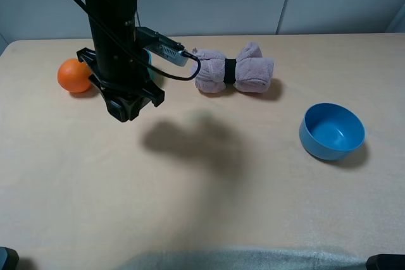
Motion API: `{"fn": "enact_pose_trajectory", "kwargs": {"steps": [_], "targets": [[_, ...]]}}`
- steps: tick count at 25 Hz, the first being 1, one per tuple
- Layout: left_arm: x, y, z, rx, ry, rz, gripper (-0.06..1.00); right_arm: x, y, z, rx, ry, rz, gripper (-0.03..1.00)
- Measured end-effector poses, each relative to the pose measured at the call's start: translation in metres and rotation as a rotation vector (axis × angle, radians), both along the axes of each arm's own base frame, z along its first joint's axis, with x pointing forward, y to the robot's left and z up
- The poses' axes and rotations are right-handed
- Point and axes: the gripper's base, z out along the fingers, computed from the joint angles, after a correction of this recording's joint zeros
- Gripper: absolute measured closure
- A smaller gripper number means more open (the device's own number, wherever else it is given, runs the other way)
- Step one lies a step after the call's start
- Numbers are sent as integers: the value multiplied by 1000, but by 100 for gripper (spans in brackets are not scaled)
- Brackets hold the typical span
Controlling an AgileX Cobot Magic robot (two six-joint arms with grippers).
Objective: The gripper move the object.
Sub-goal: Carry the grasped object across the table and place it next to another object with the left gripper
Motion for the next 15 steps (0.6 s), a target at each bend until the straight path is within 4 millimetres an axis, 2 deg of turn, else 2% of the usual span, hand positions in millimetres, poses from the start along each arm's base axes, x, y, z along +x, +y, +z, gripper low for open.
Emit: {"fn": "enact_pose_trajectory", "kwargs": {"steps": [9, 15], "targets": [[-2, 26, -24, -19, -8, 50, 41, 0, 0, 0, 0, 0, 0, 32], [8, 36, -27, -62, -61, 62, 41, 0, 0, 0, 0, 0, 0, 32]]}}
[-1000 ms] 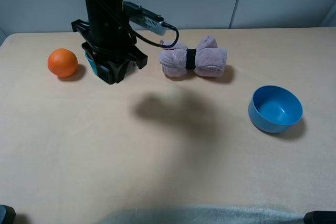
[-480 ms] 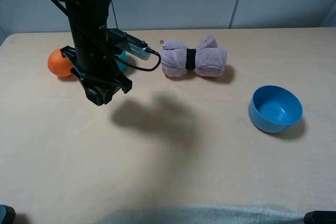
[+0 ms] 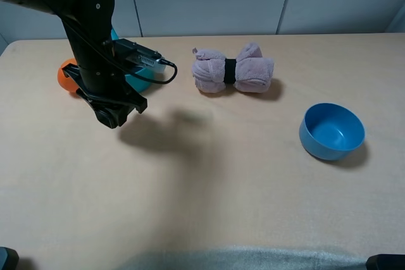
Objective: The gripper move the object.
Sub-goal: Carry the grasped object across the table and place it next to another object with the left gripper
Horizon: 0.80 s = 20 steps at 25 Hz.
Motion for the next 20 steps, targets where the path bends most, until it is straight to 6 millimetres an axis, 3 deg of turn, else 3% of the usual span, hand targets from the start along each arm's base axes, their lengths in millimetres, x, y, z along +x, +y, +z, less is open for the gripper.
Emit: {"fn": "enact_pose_trajectory", "kwargs": {"steps": [20], "targets": [[11, 7, -8, -30, -34, -44, 41, 0, 0, 0, 0, 0, 0, 32]]}}
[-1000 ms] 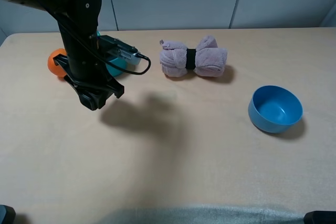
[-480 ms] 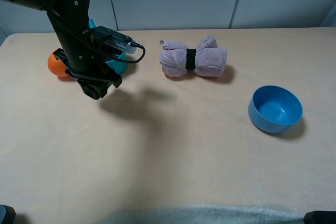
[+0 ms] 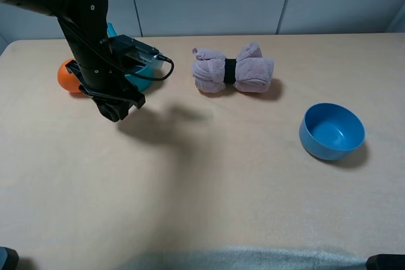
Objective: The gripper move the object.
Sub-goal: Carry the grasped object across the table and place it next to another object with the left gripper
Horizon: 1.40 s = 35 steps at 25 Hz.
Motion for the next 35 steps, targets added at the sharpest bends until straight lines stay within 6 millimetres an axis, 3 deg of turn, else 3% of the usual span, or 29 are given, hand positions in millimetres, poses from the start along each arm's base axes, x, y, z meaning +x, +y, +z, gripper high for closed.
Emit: {"fn": "enact_pose_trajectory", "kwargs": {"steps": [6, 13, 35], "targets": [[2, -1, -2, -8, -11, -16, 41, 0, 0, 0, 0, 0, 0, 32], [1, -1, -19, 19, 41, -34, 41, 0, 0, 0, 0, 0, 0, 32], [7, -4, -18, -8, -5, -41, 41, 0, 0, 0, 0, 0, 0, 32]]}}
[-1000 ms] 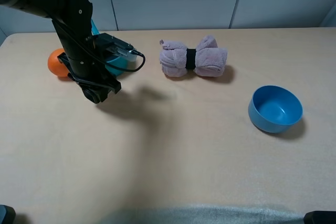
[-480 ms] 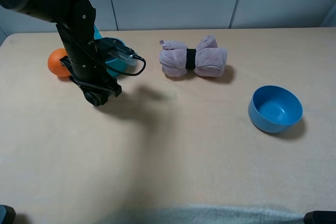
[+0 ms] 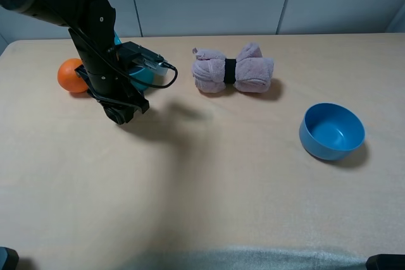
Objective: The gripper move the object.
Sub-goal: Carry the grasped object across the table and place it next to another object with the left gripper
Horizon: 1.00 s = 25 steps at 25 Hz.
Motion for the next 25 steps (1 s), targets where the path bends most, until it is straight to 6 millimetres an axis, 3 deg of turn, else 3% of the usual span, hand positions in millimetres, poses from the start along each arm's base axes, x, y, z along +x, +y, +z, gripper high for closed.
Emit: {"fn": "enact_pose_trajectory", "kwargs": {"steps": [18, 25], "targets": [[-2, 2, 0, 17, 27, 3, 41, 0, 0, 0, 0, 0, 0, 32], [-2, 1, 0, 13, 21, 3, 29, 0, 0, 0, 0, 0, 0, 32]]}}
